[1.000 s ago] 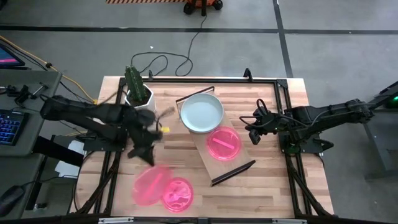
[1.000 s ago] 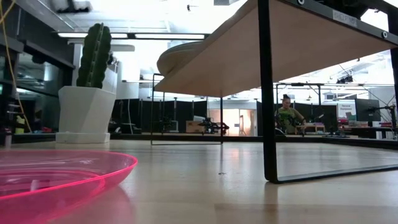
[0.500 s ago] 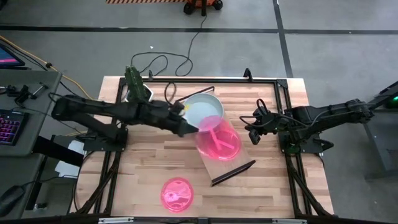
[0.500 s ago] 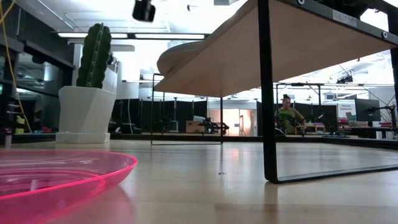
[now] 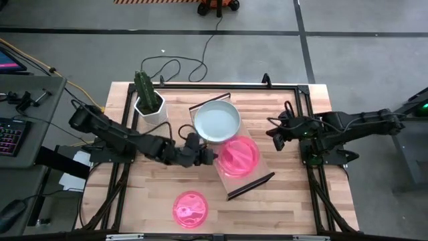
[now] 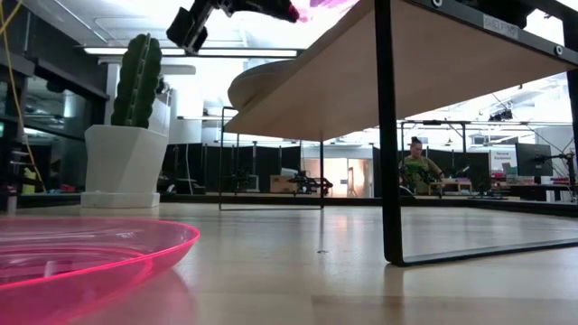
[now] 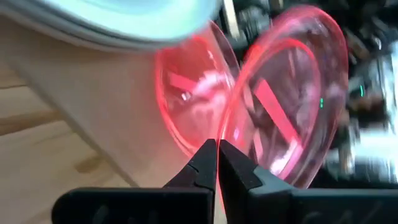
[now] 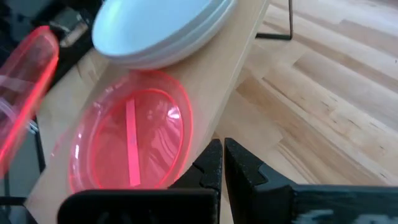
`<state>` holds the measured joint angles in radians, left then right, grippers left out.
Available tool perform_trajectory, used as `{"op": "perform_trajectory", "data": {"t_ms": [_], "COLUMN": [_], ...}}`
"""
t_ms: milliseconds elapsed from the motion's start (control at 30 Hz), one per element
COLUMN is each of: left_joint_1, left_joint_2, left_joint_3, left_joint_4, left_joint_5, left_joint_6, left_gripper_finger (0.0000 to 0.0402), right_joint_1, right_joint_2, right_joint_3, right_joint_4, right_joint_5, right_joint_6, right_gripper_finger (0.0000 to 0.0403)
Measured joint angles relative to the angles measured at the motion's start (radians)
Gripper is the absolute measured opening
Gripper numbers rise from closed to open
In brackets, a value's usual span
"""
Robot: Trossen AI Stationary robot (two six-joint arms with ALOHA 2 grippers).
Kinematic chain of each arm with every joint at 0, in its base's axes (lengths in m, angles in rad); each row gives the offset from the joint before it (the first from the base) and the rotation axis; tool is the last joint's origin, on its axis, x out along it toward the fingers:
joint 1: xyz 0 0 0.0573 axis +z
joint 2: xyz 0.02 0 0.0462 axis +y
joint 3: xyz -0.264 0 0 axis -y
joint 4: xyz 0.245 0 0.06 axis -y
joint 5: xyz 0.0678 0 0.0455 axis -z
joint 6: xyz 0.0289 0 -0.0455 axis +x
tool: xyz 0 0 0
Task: Place and stack plates onto a shelf
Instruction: Stack the left pink transparent plate on top of the pink plate on the shelf
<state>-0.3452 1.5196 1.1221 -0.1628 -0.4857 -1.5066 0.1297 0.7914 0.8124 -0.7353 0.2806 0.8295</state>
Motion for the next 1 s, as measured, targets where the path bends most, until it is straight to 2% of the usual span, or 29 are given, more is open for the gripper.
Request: {"op": "perform_trajectory", "data": {"t_ms": [167, 367, 633, 767, 1000], "left_joint_1": [-0.048, -0.074, -0.045, -0.023, -0.019], "left_joint_2": [0.043, 0.117, 0.227, 0.241, 0.232], "left_joint_3": [0.000, 0.002, 0.123, 0.134, 0.136], "left_joint_4": [0.012, 0.072, 0.051, 0.046, 0.036], "left_joint_5": [-0.155, -0.179, -0.163, -0.125, -0.150], "left_joint_6": [-0.162, -0.271, -0.226, -0.209, -0.163], "left_gripper_finger": [0.0000, 0.0000, 0.0000, 0.0000, 0.0000], "right_joint_1": [-0.025, -0.047, -0.058, -0.058, -0.058], "right_joint_2": [-0.047, -0.074, -0.078, -0.078, -0.078], "right_joint_3": [0.000, 0.000, 0.000, 0.000, 0.000], "right_joint_4": [-0.001, -0.004, -0.005, -0.005, -0.005], "right_joint_5": [0.000, 0.001, 0.001, 0.000, 0.000], "right_joint_6": [-0.007, -0.046, -0.049, -0.048, -0.045], "right_gripper_finger": [0.0000, 0.0000, 0.0000, 0.0000, 0.0000]}}
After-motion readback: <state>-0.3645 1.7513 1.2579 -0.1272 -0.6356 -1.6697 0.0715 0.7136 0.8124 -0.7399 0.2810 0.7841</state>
